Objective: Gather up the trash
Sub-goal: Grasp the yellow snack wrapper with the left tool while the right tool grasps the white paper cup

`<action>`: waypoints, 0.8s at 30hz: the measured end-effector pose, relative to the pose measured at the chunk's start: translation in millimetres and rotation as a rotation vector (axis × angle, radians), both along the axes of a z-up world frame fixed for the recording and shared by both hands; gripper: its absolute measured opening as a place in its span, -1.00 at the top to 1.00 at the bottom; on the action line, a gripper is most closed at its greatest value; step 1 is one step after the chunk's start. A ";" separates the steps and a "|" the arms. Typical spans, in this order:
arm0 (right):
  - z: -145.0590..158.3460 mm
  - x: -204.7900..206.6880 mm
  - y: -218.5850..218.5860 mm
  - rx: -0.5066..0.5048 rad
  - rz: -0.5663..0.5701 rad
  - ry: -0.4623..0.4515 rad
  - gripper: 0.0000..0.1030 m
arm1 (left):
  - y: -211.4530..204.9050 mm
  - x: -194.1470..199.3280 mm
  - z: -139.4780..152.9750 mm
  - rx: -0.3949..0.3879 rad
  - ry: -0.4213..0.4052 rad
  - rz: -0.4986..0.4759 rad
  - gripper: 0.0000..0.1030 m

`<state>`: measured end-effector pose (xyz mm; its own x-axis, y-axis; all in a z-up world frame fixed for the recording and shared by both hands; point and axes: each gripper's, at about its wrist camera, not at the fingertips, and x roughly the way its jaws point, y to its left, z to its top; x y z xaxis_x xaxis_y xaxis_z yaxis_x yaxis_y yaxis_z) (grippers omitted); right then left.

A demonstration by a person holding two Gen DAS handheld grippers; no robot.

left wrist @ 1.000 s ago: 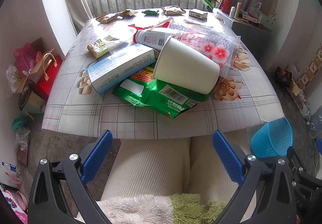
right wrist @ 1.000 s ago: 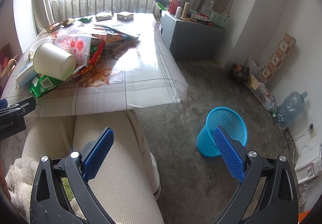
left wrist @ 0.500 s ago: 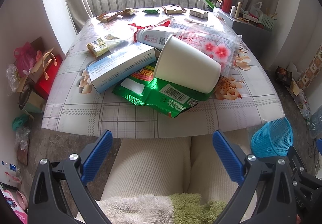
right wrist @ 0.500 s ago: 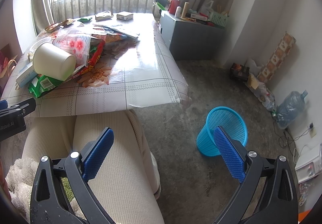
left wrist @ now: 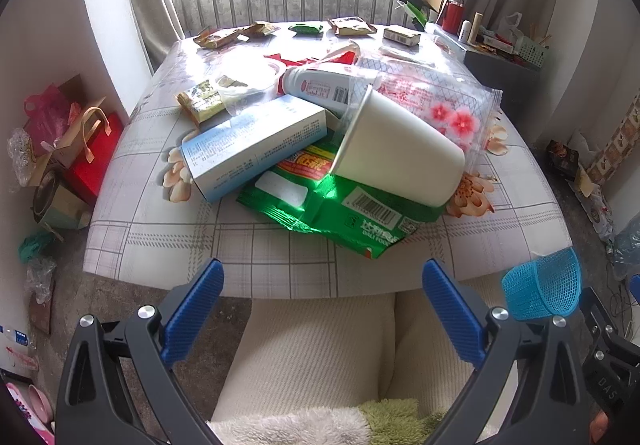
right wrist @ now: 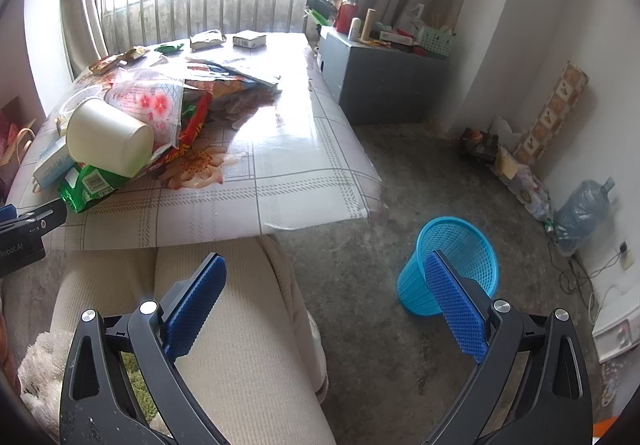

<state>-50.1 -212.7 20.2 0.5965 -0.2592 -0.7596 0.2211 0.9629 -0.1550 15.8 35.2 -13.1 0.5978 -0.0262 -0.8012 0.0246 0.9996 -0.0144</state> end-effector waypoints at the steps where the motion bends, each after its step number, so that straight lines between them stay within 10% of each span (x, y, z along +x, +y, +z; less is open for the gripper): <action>1: 1.3 2.1 1.8 -0.001 0.007 -0.010 -0.85 | 5.6 2.4 0.8 -0.008 -0.007 0.002 -0.89; 10: 8.2 30.6 35.3 0.041 0.171 -0.113 -0.85 | 83.9 35.0 16.5 -0.299 -0.138 0.016 -0.89; 24: 18.1 76.6 80.5 0.080 0.414 -0.161 -0.81 | 218.1 182.9 1.2 -0.411 -0.057 0.190 -0.83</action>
